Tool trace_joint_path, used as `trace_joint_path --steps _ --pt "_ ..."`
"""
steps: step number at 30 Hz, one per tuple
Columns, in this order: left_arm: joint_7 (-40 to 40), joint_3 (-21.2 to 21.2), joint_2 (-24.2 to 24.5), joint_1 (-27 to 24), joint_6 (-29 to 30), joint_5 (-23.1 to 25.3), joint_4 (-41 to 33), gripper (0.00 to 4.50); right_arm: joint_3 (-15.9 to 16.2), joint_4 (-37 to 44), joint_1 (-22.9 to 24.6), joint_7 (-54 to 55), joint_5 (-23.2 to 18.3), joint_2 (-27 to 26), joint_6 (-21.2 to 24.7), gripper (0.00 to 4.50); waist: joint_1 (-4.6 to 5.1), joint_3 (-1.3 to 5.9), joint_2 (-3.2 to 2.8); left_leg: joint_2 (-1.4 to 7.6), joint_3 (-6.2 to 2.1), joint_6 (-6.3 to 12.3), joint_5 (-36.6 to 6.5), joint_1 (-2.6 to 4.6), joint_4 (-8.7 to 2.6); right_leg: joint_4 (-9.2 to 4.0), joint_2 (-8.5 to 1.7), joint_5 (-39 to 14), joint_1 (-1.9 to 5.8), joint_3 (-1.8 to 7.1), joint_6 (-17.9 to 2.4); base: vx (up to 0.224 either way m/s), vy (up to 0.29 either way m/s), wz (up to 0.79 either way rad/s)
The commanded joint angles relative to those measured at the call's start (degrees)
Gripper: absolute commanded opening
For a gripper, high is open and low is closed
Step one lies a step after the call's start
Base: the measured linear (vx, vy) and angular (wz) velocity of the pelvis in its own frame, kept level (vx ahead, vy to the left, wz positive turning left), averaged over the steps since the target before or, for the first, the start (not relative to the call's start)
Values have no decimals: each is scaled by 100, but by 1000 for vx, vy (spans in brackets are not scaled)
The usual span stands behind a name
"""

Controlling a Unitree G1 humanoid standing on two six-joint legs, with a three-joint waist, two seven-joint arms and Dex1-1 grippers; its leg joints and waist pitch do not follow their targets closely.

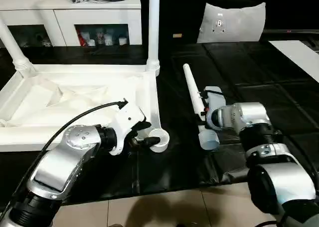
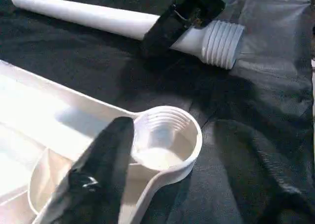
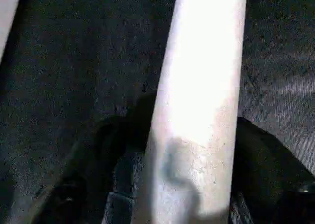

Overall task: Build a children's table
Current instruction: Pick table leg

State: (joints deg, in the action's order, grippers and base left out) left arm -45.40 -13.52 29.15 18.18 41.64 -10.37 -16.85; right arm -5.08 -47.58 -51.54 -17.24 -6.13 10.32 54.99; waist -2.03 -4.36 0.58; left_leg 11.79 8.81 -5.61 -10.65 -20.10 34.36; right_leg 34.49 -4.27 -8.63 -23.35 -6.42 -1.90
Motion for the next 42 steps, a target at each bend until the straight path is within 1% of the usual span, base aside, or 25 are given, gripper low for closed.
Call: trace_joint_path --steps 1,5,6,7,10,13,15,16,18,21,22,26,27,29,31,32,34,35,36,37,38,39,40,41,42 --pt "8 -58 17 55 -2 0 -120 322 -6 19 37 -34 -23 87 155 319 -4 448 30 56 44 -78 -1166 -7 -351 -435 -342 -2356 322 292 -653 0 0 0" --pt "31 -113 1 69 -49 14 -71 342 47 141 124 -135 -10 194 267 289 -3 456 26 64 45 -89 -1126 -6 -351 -432 -332 -2272 314 295 -642 0 0 0" --pt "30 -128 2 77 -51 7 -69 366 75 218 163 -176 -9 222 323 270 3 458 33 61 43 -86 -1139 -13 -350 -432 -329 -2255 322 291 -644 0 0 0" --pt "29 -132 3 79 -54 7 -68 373 88 252 183 -192 -13 233 345 263 5 457 40 55 47 -81 -1141 -18 -346 -438 -330 -2269 324 292 -632 0 0 0" --pt "32 -145 -4 87 -70 18 -44 388 134 313 223 -239 -17 263 373 235 8 459 55 53 44 -71 -1156 -12 -343 -453 -334 -2439 318 281 -576 0 0 0" --pt "25 -176 9 98 -95 44 -7 421 194 362 250 -300 -18 283 381 213 13 449 49 50 45 -71 -1222 -7 -337 -478 -329 -2566 302 272 -530 0 0 0" --pt "24 -186 14 95 -101 48 -6 425 199 379 259 -307 -22 281 387 200 13 452 40 50 41 -75 -1239 -5 -337 -482 -328 -2585 301 269 -515 0 0 0" --pt "14 -200 30 91 -104 52 -15 434 200 398 270 -309 -31 271 389 197 15 456 65 52 42 -69 -1229 -7 -337 -482 -326 -2569 302 268 -514 0 0 0" --pt "15 -198 32 94 -100 49 -17 448 205 400 271 -314 -36 268 392 191 7 459 60 54 40 -64 -1188 -9 -338 -470 -330 -2528 303 271 -520 0 0 0" --pt "53 -182 37 100 -113 62 -9 450 176 473 300 -283 -44 249 417 187 6 463 67 57 41 -72 -1156 -13 -341 -458 -328 -2452 307 275 -546 0 0 0" --pt "77 -173 31 100 -115 71 -4 450 142 500 313 -251 -57 242 387 187 5 464 82 57 42 -71 -1152 -14 -340 -460 -332 -2463 310 276 -537 0 0 0" --pt "244 -58 -78 98 -80 51 6 450 -39 741 394 -177 -149 257 263 186 -5 461 88 53 52 -80 -1112 -12 -335 -470 -331 -2487 305 278 -476 0 0 0" --pt "315 12 -133 96 -89 31 16 450 -134 901 449 -150 -202 257 200 186 -8 467 84 55 45 -80 -1090 -15 -339 -459 -332 -2465 312 277 -473 0 0 0" --pt "458 182 -260 85 -86 -42 24 450 -544 1447 672 -167 -509 150 -363 186 -18 470 70 62 56 -72 -1089 -15 -339 -484 -342 -2421 314 284 -420 0 0 0" --pt "610 320 -341 98 65 -73 62 450 -763 1943 899 -350 -755 67 -829 186 -26 478 71 59 54 -40 -1072 -24 -343 -473 -331 -2342 317 277 -388 0 0 0" --pt "663 368 -360 123 126 -75 102 450 -882 2111 950 -372 -871 21 -807 186 -33 490 25 55 37 -18 -1057 -15 -345 -453 -322 -2304 317 265 -416 0 0 0" --pt "668 373 -362 125 132 -75 106 450 -894 2127 955 -374 -883 17 -805 186 -11 478 59 44 41 10 -1075 -22 -352 -466 -298 -2320 320 259 -434 0 0 0" --pt "842 561 -526 277 120 -149 266 450 -1397 2596 1060 -538 -1428 -176 -843 186 -22 465 -85 30 46 3 -1185 14 -348 -505 -293 -2378 299 261 -435 0 0 0" --pt "847 566 -531 283 118 -151 271 450 -1407 2607 1063 -539 -1438 -180 -846 186 -8 470 -36 25 62 31 -1247 18 -339 -538 -288 -2383 292 259 -412 0 0 0" --pt "931 645 -618 368 82 -187 339 450 -1569 2775 1113 -548 -1596 -249 -899 186 -25 486 -17 28 41 44 -1189 8 -352 -508 -275 -2268 318 250 -434 0 0 0" --pt "1050 743 -745 486 61 -231 424 450 -1688 2940 1184 -610 -1734 -308 -1075 186 -33 490 -62 30 34 46 -1185 7 -354 -490 -283 -2218 317 249 -470 0 0 0" --pt "1125 804 -826 560 54 -253 477 450 -1738 3044 1237 -630 -1798 -342 -1195 186 -43 490 -57 40 31 50 -1211 20 -352 -505 -290 -2219 313 239 -495 0 0 0" --pt "1318 927 -1013 739 32 -266 603 450 -1932 3280 1350 -556 -2031 -503 -1426 186 -48 493 -66 38 36 55 -1194 13 -353 -502 -289 -2155 321 248 -529 0 0 0" --pt "1318 927 -1013 739 32 -266 603 450 -1932 3280 1350 -556 -2031 -503 -1426 186 -73 494 -55 41 38 60 -1188 20 -354 -507 -293 -2143 311 247 -541 0 0 0" --pt "1471 1021 -1157 874 25 -281 687 450 -1887 3498 1489 -557 -2079 -591 -1657 186 -74 501 -54 47 23 52 -1162 4 -362 -487 -300 -2115 334 243 -553 0 0 0"
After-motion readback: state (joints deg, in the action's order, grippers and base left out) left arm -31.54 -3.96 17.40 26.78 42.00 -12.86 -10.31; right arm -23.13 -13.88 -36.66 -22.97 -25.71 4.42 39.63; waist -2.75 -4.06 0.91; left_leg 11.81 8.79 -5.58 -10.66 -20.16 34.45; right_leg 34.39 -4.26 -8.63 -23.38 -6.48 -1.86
